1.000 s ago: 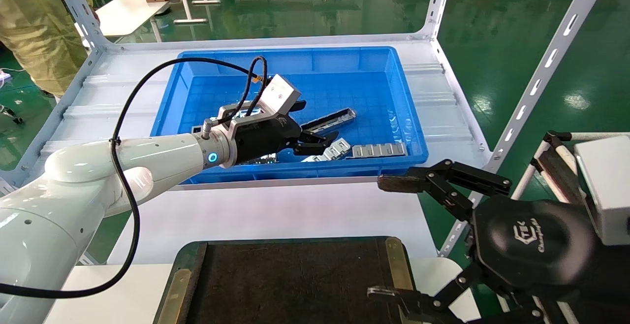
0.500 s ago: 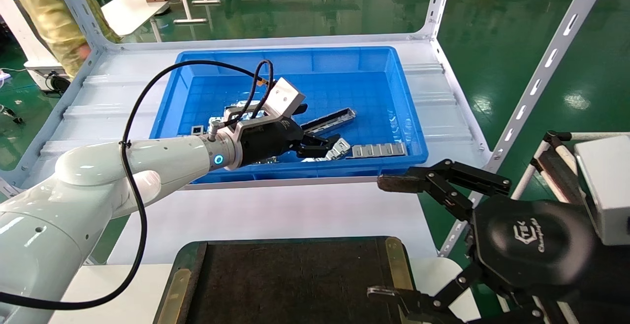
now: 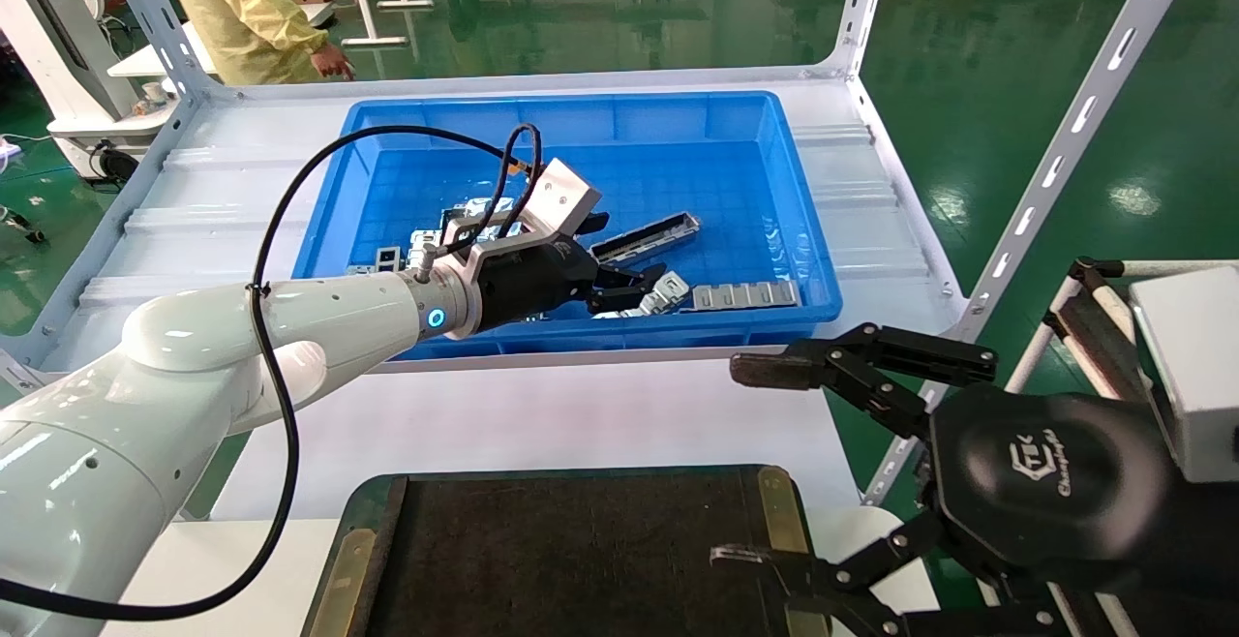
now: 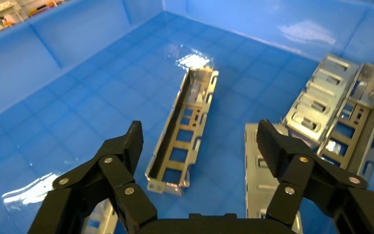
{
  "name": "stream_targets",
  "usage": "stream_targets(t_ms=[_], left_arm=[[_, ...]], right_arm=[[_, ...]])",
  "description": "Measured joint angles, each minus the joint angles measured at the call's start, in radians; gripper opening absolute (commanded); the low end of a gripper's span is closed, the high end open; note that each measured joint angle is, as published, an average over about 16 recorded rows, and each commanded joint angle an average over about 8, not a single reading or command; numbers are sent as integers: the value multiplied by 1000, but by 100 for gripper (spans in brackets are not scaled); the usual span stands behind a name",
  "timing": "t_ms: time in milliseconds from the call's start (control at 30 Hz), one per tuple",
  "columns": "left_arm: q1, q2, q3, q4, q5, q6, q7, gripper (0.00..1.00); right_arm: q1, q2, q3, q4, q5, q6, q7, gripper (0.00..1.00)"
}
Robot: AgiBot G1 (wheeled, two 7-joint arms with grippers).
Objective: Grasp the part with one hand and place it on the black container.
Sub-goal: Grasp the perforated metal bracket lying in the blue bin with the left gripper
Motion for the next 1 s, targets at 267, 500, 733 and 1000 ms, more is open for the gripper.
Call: stream_targets(t_ms=[267,500,733,1000], left_arm=[[6,-1,48,-7,-35,-21,-7,0],[8,-1,83,-12,-68,-34,-10,0],[7,-2,114,-14,-100,-43,-8,0],[2,-2,144,-15,-137,-49,-3,0]], right_arm=[[0,0,-1,0,0,0,0,0],[0,0,-1,0,1,0,-1,0],[0,1,-1,0,1,1,-1,0],[0,1,-2,0,1,1,-1,0]])
